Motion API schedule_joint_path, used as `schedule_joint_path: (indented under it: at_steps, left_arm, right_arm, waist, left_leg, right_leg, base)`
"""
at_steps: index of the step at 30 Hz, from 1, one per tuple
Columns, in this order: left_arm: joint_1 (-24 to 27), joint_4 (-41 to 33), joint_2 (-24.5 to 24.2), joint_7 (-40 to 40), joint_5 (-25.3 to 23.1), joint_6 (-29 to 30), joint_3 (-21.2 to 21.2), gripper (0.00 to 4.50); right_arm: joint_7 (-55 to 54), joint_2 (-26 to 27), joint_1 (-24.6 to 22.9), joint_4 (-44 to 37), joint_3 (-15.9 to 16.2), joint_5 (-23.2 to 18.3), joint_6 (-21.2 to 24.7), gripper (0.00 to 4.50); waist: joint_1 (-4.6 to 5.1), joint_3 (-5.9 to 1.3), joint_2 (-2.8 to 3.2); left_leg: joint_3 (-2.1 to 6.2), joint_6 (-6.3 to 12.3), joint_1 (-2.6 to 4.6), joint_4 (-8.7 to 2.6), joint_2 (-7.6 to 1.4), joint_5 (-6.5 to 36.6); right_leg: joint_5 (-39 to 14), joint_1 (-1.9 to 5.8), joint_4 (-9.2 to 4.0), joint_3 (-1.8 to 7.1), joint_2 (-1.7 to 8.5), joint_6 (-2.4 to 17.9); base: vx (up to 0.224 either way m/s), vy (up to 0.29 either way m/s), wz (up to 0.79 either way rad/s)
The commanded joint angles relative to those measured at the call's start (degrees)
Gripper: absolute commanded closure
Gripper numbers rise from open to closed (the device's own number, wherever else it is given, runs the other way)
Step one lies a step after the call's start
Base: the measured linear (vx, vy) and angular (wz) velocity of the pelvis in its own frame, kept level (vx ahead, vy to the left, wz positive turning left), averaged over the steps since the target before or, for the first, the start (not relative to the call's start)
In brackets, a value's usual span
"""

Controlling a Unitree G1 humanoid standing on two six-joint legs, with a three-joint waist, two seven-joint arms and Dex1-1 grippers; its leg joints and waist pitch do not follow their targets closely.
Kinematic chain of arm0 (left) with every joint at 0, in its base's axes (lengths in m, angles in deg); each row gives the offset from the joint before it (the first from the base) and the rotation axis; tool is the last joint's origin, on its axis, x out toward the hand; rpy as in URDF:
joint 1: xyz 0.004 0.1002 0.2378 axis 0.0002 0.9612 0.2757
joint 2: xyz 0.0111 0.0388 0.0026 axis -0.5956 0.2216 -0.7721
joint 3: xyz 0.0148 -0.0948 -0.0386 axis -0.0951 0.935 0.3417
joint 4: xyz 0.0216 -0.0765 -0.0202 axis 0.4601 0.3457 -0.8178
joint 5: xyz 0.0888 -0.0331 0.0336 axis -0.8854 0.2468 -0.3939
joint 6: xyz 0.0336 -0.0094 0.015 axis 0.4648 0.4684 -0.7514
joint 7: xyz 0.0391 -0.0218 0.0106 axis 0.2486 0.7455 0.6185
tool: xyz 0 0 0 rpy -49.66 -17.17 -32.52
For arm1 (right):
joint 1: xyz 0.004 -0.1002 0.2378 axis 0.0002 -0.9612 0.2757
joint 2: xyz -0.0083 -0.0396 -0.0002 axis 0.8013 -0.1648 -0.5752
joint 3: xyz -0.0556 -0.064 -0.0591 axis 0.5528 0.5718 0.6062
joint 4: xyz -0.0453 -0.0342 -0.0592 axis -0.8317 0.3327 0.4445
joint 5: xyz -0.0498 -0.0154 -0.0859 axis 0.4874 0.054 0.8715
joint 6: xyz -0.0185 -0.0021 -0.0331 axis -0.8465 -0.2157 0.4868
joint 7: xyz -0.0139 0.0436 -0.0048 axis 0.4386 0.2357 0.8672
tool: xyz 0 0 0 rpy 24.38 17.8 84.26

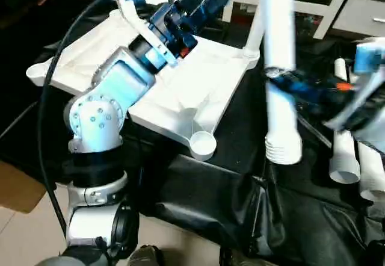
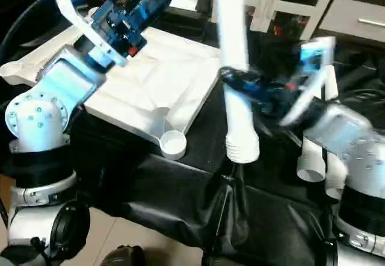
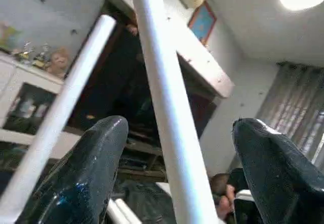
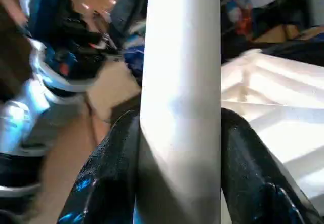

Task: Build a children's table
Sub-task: Pick table leg

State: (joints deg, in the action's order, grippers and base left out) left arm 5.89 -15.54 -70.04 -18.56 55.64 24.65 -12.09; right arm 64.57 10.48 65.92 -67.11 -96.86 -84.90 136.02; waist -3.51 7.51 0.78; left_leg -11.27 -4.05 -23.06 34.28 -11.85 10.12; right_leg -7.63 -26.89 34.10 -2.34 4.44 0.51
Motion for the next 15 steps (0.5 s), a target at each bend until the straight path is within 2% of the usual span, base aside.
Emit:
schedule_joint_path:
  at_steps: [1,3,7,15]
  left_arm:
    - [-0.7,0.1,-0.5,0.9,-0.8,-0.1,-1.0,0.73]
    - [-0.7,0.2,-0.6,1.3,-0.8,-0.2,-1.1,0.73]
    - [-1.3,1.3,-0.4,2.8,-2.3,-0.7,-1.5,0.73]
    - [-1.8,2.2,-0.1,4.1,-2.0,-0.4,-1.6,0.73]
  right_arm:
    - [-1.5,-1.2,0.1,-3.4,2.7,4.1,-2.9,2.75]
    - [-2.1,-1.2,-0.1,-4.1,3.3,4.3,-2.9,2.75]
    - [-3.7,-0.7,-0.4,-6.0,4.6,5.2,-3.5,2.75]
    - [-4.4,-0.5,-1.2,-8.7,6.6,6.4,-4.7,2.75]
  waist:
    - [-0.28,-4.54,-0.73]
    - [-0.31,-4.54,-0.68]
    - [-0.28,-4.50,-0.58]
    - [-0.22,-4.28,-0.59]
  left_leg:
    - [0.18,4.21,0.93,-3.23,0.13,3.3]
    - [0.14,4.60,0.89,-3.20,0.18,2.4]
    - [0.08,5.73,0.96,-3.19,0.12,2.6]
    - [0.12,4.74,0.96,-3.39,0.06,4.8]
  right_leg:
    - [-11.6,4.65,-3.59,1.33,1.52,9.9]
    - [-8.9,4.76,-3.33,1.43,1.47,10.7]
    - [-7.6,4.78,-3.34,1.41,1.39,11.8]
    - [-10.1,4.76,-3.59,1.47,1.50,11.4]
  base:
    - [0.000,0.000,0.00]
    - [0.000,0.000,0.00]
    - [0.000,0.000,0.00]
    - [0.000,0.000,0.00]
